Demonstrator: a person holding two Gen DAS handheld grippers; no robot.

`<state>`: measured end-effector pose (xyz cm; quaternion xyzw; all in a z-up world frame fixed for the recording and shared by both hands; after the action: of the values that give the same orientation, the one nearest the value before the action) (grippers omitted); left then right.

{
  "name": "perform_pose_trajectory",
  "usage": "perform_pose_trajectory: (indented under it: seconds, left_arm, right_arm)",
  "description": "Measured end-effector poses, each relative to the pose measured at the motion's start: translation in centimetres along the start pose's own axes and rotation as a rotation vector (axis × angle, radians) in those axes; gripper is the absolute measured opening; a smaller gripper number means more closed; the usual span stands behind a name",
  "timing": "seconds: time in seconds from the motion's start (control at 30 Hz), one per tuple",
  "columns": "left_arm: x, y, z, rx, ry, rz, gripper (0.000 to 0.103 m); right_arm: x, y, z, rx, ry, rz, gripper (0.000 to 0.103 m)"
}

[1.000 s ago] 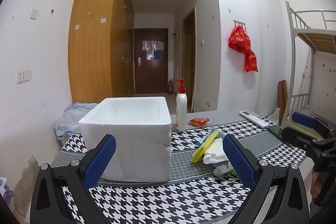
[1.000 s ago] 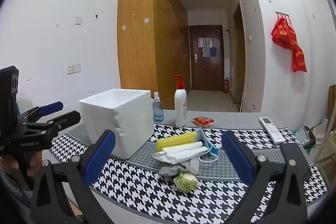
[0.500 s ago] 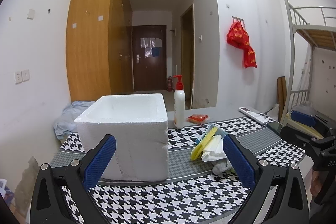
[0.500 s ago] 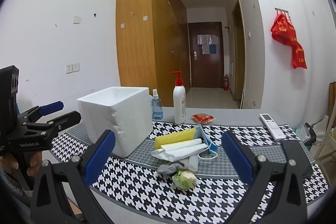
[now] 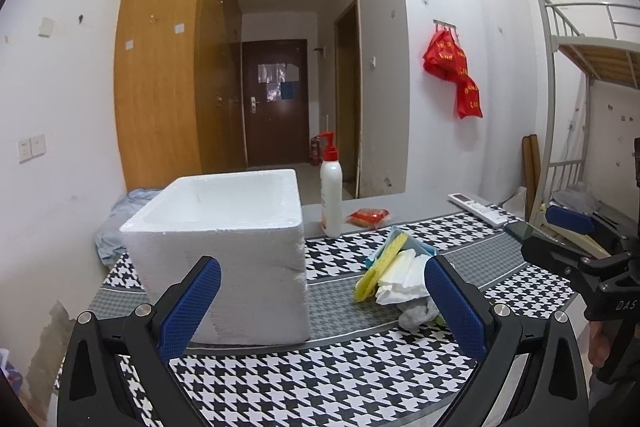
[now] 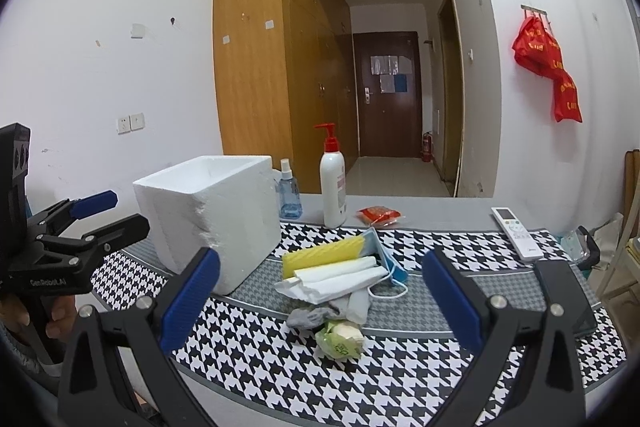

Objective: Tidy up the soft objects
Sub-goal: 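Move the left tool to the yellow sponge while the right tool approaches the blue mask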

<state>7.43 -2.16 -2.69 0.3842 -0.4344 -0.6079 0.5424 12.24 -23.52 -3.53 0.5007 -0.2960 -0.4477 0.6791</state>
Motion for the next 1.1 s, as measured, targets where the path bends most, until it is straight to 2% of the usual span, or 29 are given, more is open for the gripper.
perform_pose_trajectory:
  seconds: [0.6, 1.1]
  left_arm:
    - [2.2, -0.3, -4.5, -0.080, -0.074, -0.036, 0.102]
    - [5.3, 0.1, -8.3, -0.139, -0.143, -0.098, 0.102]
  right_arm:
    - [3.3, -1.4, -2.8, -0.095, -0.047, -0.032, 0.102]
    - [5.0, -2.1, -3.5, -0.124, -0.034, -0.042, 0.102]
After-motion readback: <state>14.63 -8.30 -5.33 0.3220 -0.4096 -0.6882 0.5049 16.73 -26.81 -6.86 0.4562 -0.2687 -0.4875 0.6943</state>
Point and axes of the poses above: each gripper's, at about its wrist camera, not at the fingertips, and z roughly against the way its jaws point, x to its right, y to its top, the point moved 4 cm from there along -z, roughly the way its jaws point, and after that the axes turned 4 degrees about -y, right-handed, at the moved point
